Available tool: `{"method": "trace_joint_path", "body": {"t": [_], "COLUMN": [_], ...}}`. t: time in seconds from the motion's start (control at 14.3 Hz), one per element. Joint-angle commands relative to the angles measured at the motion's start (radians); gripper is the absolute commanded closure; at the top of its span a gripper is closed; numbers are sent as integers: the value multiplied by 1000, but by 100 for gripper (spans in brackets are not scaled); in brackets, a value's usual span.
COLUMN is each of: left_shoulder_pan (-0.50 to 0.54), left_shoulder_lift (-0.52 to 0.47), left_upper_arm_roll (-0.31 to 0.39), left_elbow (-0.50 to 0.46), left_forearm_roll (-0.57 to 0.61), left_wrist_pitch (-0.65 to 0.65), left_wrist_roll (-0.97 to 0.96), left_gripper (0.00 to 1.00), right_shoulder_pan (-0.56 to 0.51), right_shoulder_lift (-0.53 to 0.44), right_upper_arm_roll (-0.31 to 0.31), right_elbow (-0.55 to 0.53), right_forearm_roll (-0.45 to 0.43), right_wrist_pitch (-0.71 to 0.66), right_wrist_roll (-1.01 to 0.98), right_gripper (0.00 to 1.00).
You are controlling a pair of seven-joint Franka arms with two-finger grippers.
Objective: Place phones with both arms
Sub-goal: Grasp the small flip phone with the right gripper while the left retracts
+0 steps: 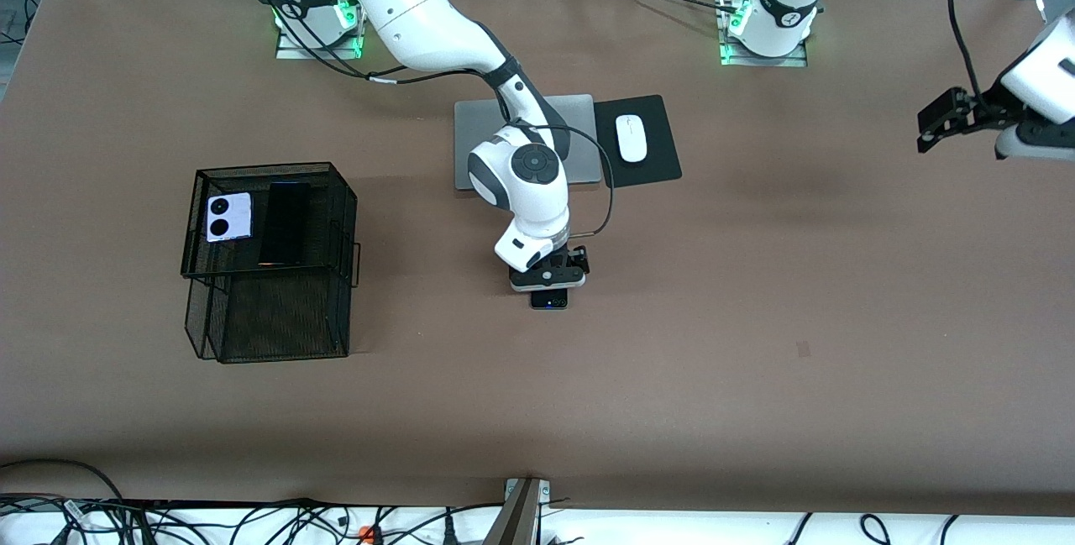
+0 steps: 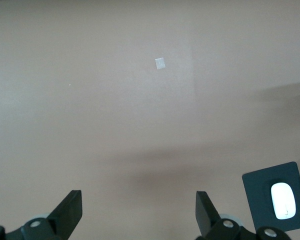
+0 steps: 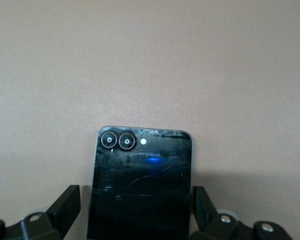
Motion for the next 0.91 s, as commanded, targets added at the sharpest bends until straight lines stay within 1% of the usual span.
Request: {"method": "trace_joint_path", "body": {"t": [0.0,0.07,0.14,0.21,0.28,0.35,0.42,0.49,0.63,0.7,0.77,0.84], "left_shoulder_pan": [8,7,7,7,7,8,8,8,10,10,10,10], "left_shoulder_lift": [-5,-2,-3,-3,-2,1,3,7,6,7,6,4], "left_upper_arm_roll": [-18,-18,-18,-16,-16,-16,-16,-16,-16,-16,-16,-16], "left_elbow": [39,53,58,61,61,63,64,67,66,66,66,66], "left_forearm_roll": [-14,-14,-14,-14,-13,-13,-14,-14,-16,-16,-16,-16], "left_wrist_pitch": [-18,-18,-22,-35,-39,-39,-39,-39,-39,-41,-41,-44], "left_wrist_roll": [-44,-46,-46,-43,-38,-37,-43,-42,-42,-42,-42,-45], "left_gripper": [0,0,0,0,0,0,0,0,0,0,0,0], "right_shoulder_pan": [9,9,9,9,9,9,9,9,9,10,7,3], "right_shoulder_lift": [26,26,26,26,26,26,26,26,18,5,-29,-76], "right_upper_arm_roll": [-12,-12,-12,-13,-12,-10,-10,-10,-10,-15,-18,-33], "right_elbow": [29,29,28,28,28,28,28,26,28,28,28,31], "right_forearm_roll": [-42,-45,-45,-46,-54,-57,-59,-59,-56,-53,-53,-56], "right_wrist_pitch": [9,10,10,9,10,10,10,10,0,-14,-74,-173], "right_wrist_roll": [15,17,15,15,14,15,15,15,12,10,6,1], "right_gripper": [0,1,7,16,30,72,81,82,92,92,92,92]}}
